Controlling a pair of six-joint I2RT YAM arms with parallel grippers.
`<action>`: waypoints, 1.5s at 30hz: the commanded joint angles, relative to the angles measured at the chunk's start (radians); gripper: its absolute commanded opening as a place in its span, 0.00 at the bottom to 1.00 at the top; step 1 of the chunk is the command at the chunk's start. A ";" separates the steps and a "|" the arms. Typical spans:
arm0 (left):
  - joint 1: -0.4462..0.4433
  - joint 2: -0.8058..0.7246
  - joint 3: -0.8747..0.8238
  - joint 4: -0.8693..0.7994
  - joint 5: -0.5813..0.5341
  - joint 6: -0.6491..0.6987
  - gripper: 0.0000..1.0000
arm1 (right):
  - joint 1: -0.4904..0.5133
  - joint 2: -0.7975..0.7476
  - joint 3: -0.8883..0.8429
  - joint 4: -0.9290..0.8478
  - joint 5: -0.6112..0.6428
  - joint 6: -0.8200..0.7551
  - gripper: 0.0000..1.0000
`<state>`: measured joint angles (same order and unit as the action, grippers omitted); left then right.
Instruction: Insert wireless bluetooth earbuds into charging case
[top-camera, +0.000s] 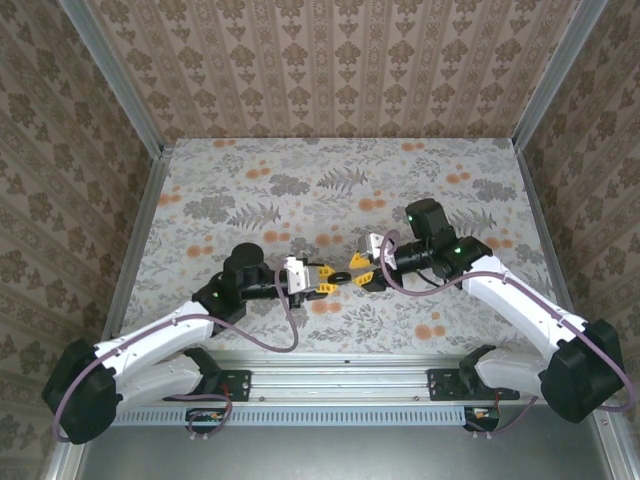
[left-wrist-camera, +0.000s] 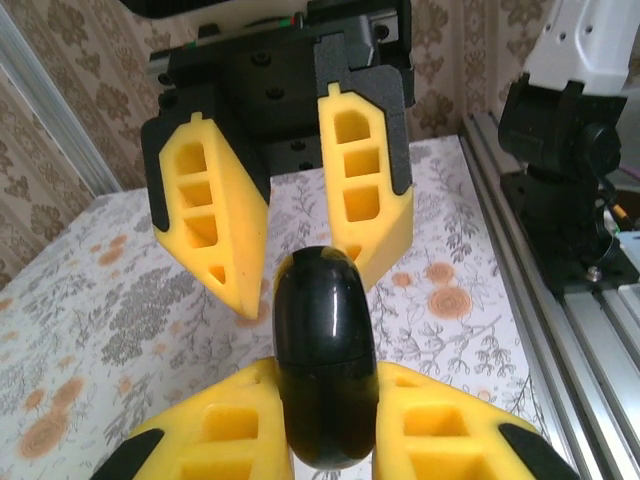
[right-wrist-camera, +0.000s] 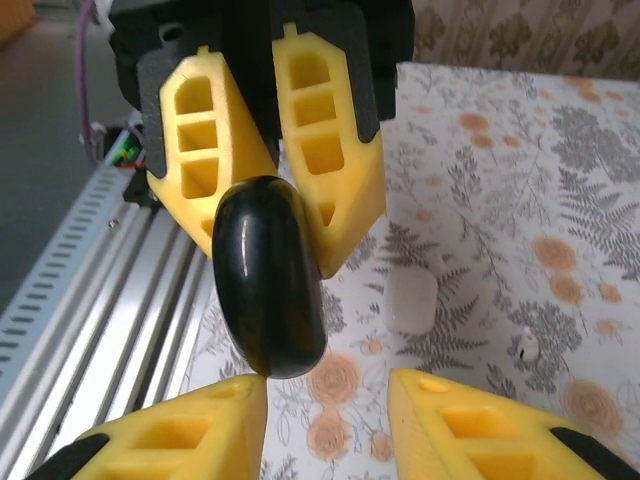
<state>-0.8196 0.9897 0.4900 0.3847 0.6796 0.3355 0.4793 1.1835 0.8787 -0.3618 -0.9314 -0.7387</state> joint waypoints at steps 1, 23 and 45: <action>0.004 -0.009 -0.019 0.083 0.058 -0.063 0.13 | 0.004 0.010 0.016 0.059 -0.171 0.011 0.35; 0.026 0.014 -0.003 0.069 0.049 -0.089 0.29 | 0.023 0.037 0.059 0.036 -0.134 -0.008 0.15; 0.000 0.007 0.033 -0.093 -0.017 0.038 0.37 | 0.111 0.030 0.125 -0.121 0.103 -0.120 0.15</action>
<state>-0.8131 0.9977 0.4961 0.3012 0.6544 0.3565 0.5835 1.2083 0.9653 -0.4625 -0.8146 -0.8391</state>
